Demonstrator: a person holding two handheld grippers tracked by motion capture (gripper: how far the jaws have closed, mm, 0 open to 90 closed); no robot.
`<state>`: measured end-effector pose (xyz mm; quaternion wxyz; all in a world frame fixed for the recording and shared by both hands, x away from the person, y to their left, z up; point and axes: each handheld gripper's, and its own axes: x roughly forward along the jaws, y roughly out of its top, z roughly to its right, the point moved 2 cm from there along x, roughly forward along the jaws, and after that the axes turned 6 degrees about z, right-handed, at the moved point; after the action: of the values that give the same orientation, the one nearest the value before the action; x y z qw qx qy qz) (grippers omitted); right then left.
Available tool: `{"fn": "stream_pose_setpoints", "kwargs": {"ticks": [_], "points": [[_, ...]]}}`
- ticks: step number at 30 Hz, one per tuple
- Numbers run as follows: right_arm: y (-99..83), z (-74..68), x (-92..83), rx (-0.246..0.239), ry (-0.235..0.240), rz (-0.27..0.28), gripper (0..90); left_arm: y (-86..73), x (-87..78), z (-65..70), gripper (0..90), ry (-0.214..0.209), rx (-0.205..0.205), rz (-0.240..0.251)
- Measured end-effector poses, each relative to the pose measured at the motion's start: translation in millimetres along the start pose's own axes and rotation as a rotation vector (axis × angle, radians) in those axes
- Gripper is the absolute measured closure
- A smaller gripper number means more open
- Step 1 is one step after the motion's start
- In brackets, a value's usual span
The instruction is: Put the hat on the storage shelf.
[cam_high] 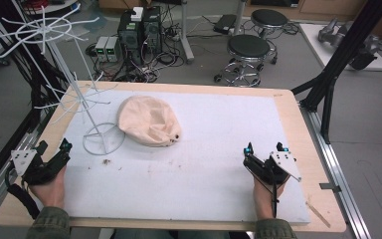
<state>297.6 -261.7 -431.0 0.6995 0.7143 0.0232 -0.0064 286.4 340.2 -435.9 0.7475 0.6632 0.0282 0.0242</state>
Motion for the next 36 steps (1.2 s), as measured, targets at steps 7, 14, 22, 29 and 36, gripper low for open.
{"fn": "stream_pose_setpoints", "kwargs": {"ticks": [7, 14, 22, 29, 36], "points": [[0.1, 0.9, -0.2, 0.002, 0.001, 0.0, 4.9, -0.4, -0.1, -1.1, 30.3, 0.005, -0.002, -0.002], [0.5, 0.7, -1.0, 0.004, -0.004, 0.003, 4.9, -0.2, -0.3, 0.2, 30.3, 0.001, 0.007, -0.002], [0.5, 0.0, -1.0, -0.001, -0.001, 0.004, 4.9, 0.0, -0.3, 1.2, 30.3, -0.003, 0.008, 0.002], [-0.8, -2.1, 0.7, -0.012, 0.017, -0.009, 4.9, -0.4, 0.3, 1.7, 30.3, -0.002, 0.018, 0.0], [1.9, -5.0, 4.2, -0.017, 0.046, -0.008, 4.9, -0.3, 0.8, 1.8, 30.3, -0.005, 0.014, 0.0]]}}
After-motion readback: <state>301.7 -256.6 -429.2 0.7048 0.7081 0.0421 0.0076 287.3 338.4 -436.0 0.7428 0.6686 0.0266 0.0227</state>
